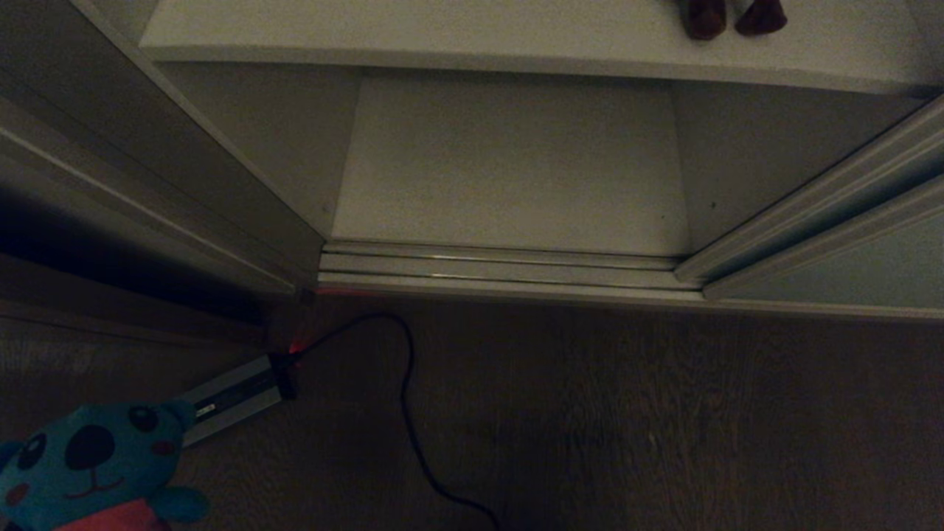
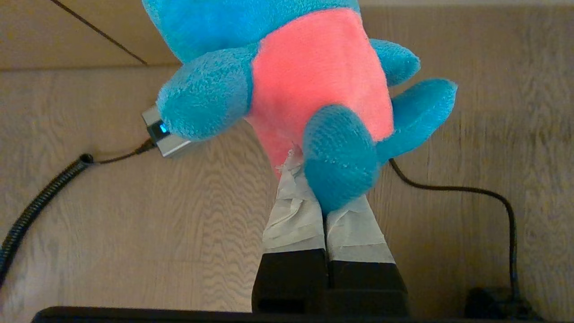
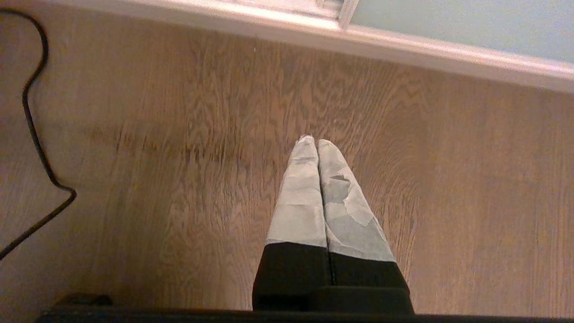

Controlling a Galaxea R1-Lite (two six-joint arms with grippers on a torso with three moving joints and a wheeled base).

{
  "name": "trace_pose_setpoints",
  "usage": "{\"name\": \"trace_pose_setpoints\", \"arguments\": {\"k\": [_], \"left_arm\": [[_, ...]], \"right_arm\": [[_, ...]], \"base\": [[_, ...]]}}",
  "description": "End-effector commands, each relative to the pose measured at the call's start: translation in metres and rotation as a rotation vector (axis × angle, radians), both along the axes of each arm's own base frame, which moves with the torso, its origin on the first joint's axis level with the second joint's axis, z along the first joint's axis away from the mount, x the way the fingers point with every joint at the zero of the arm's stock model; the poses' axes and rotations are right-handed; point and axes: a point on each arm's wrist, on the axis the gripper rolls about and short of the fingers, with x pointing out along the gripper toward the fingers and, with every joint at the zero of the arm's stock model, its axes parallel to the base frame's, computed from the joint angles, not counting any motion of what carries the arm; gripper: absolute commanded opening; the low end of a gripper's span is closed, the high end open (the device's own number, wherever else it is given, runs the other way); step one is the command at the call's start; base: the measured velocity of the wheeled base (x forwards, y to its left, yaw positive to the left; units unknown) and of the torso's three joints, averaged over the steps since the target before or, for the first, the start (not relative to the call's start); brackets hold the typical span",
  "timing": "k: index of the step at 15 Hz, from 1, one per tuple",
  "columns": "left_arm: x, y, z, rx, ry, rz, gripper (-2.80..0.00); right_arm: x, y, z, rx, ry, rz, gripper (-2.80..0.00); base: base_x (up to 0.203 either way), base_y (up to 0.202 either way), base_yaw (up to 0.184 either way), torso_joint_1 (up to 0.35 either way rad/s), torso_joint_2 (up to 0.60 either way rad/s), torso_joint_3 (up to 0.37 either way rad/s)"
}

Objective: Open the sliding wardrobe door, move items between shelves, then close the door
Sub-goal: Place the blue doll on the lower shelf

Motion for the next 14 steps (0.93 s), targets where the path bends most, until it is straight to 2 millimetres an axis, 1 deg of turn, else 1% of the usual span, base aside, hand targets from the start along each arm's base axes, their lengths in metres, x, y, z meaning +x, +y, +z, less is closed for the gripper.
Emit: {"name": "trace_pose_setpoints", "arguments": {"k": [1, 11, 14], "left_arm": [[0.0001, 0.0, -0.0001, 0.001, 0.002, 0.0, -2.8], [0.0, 0.0, 0.0003, -0.001, 0.0, -0.002, -2.8], [0.0001, 0.0, -0.0001, -0.004, 0.002, -0.002, -2.8]], "right_arm": [[0.0002, 0.0, -0.0009, -0.001, 0.003, 0.001, -2.8], [0.0002, 0.0, -0.0009, -0.001, 0.003, 0.001, -2.8], [0.0002, 0.0, -0.0009, -0.001, 0.003, 0.001, -2.8]], "base": [[0.0, 0.0, 0.0, 0.007, 0.0, -0.189], [0.0, 0.0, 0.0, 0.002, 0.0, -0.197], [0.0, 0.0, 0.0, 0.0, 0.0, -0.085]]}}
